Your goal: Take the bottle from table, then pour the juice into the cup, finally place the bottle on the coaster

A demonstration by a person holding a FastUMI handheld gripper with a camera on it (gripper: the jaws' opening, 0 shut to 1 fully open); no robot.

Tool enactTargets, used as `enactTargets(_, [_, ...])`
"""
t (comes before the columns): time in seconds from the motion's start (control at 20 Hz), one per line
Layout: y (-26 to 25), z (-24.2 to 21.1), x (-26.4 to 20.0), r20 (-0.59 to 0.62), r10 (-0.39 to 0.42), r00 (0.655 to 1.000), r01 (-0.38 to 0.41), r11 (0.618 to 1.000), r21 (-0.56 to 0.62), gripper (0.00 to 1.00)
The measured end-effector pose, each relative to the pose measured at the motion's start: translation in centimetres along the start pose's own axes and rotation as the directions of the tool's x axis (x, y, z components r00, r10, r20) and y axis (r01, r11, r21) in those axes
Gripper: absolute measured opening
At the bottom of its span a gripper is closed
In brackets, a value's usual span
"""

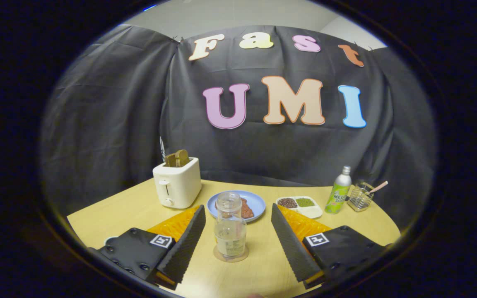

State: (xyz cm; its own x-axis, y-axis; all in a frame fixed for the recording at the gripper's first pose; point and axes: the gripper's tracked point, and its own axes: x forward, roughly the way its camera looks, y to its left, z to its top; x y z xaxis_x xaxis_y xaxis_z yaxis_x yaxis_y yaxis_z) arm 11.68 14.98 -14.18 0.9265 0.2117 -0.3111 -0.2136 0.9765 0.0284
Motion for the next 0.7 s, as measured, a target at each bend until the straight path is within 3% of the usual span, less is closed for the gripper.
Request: enactTargets(0.7, [-2.3, 11.5, -13.4, 0.147, -0.141, 0.979, 0.137, 0.990, 0.038, 0.99])
